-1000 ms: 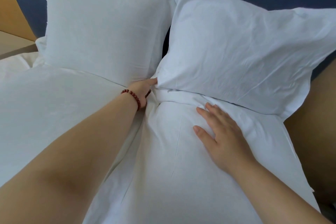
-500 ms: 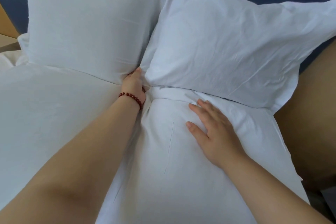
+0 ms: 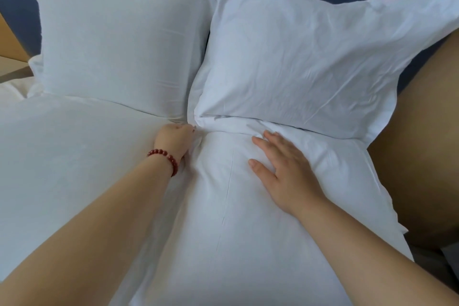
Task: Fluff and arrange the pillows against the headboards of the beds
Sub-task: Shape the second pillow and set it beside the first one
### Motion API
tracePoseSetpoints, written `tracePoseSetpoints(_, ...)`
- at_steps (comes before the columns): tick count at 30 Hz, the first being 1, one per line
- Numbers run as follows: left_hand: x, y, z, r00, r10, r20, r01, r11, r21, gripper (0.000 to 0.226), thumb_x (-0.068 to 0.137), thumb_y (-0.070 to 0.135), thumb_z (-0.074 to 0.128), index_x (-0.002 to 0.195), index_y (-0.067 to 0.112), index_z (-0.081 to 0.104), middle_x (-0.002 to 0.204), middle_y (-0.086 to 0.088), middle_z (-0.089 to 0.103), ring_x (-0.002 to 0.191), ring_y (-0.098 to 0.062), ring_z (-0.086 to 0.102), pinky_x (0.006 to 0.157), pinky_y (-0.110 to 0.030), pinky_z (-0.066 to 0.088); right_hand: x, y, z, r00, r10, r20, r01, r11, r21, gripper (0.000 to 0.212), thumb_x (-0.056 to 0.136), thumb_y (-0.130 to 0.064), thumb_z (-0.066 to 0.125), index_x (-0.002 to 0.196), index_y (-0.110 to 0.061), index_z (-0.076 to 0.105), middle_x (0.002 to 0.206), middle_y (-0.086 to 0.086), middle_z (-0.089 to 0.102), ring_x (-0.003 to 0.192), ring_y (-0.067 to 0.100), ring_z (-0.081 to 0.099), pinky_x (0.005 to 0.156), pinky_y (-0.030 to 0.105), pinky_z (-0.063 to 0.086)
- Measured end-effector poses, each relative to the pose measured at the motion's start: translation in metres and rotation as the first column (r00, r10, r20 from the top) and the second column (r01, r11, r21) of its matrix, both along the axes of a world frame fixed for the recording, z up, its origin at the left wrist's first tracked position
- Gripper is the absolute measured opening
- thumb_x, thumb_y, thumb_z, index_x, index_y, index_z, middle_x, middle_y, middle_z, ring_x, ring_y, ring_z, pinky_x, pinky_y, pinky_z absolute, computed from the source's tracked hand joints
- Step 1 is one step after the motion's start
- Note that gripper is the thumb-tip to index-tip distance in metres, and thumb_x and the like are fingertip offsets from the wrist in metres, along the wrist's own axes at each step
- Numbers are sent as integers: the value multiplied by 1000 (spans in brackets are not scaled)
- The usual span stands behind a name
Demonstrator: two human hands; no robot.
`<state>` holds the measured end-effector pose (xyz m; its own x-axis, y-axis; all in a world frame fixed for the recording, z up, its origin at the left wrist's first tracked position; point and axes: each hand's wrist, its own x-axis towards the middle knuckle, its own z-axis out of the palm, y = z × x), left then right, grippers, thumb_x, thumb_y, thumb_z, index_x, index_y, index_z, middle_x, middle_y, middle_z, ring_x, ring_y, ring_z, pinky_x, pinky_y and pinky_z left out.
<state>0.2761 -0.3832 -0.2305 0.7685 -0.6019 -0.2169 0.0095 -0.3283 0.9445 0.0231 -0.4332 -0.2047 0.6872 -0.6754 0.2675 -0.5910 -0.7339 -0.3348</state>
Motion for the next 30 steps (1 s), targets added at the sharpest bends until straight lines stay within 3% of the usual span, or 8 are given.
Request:
tracePoseSetpoints(2, -6, 9, 0, 999, -19, -39, 17, 999, -45, 21, 79, 36, 62, 69, 18, 56, 62, 0, 53, 57, -16, 47, 55, -25, 41, 0, 0, 0, 1000, -2, -3, 2, 1000, -1, 55, 95, -54, 39, 147, -35, 38, 160, -11, 24, 148, 5, 11, 120, 25, 4)
tracePoseSetpoints(6, -7, 22, -4, 965, 30, 259, -41, 998, 40, 20, 87, 32, 61, 77, 15, 62, 64, 4, 60, 62, -21, 56, 61, -29, 44, 0, 0, 1, 1000, -13, -17, 13, 1000, 5, 54, 96, -54, 39, 147, -36, 38, 160, -11, 23, 148, 6, 12, 120, 25, 4)
tracePoseSetpoints(11, -22, 29, -8, 934, 212, 287, -175, 973, -148, 12, 94, 25, 51, 94, 22, 63, 75, 9, 62, 81, -24, 63, 74, -32, 50, 0, 0, 2, 999, -13, -31, 14, 1000, 13, 54, 96, -54, 39, 147, -36, 37, 160, -10, 22, 148, 7, 12, 120, 25, 4)
tracePoseSetpoints(16, -36, 40, 3, 752, 72, 655, 141, 953, -268, 26, 95, 19, 54, 120, 20, 63, 116, 11, 53, 109, -13, 53, 98, -33, 44, 0, 1, 1, 999, -15, -35, 15, 1000, 6, 56, 95, -56, 37, 147, -35, 37, 160, -9, 23, 148, 8, 12, 121, 28, 5)
tracePoseSetpoints(18, -47, 44, 3, 639, -168, 751, 383, 916, -121, 28, 97, 31, 52, 123, 24, 62, 126, 11, 54, 121, -12, 48, 105, -33, 38, 1, 1, 1, 999, -20, -32, 20, 1000, 1, 56, 95, -55, 38, 147, -35, 38, 160, -9, 23, 148, 9, 12, 120, 28, 5)
tracePoseSetpoints(21, -53, 42, 3, 623, -522, 583, 484, 842, 237, 53, 99, 51, 40, 145, 27, 41, 153, 8, 36, 141, -13, 30, 117, -32, 23, 2, 2, 1, 999, -23, -49, 22, 1000, -22, 57, 96, -55, 39, 148, -33, 37, 161, -7, 23, 149, 10, 12, 121, 30, 6)
tracePoseSetpoints(26, -68, 33, 36, 549, -438, 712, 488, 859, 153, 45, 99, 46, 40, 137, 23, 51, 141, 7, 50, 130, -11, 42, 101, -21, 30, 2, 3, 6, 992, -75, -103, 74, 997, -17, 63, 92, -63, 34, 150, -38, 30, 162, -9, 16, 149, 9, 7, 119, 32, 5)
tracePoseSetpoints(30, -94, 16, 47, 403, -563, 722, 561, 775, 292, 50, 101, 43, 40, 144, 18, 44, 151, 2, 40, 139, -13, 32, 113, -24, 22, -12, 2, 11, 979, -107, -176, 107, 994, -7, 78, 83, -73, 18, 153, -40, 16, 164, -11, 8, 149, 8, 2, 118, 31, 3)
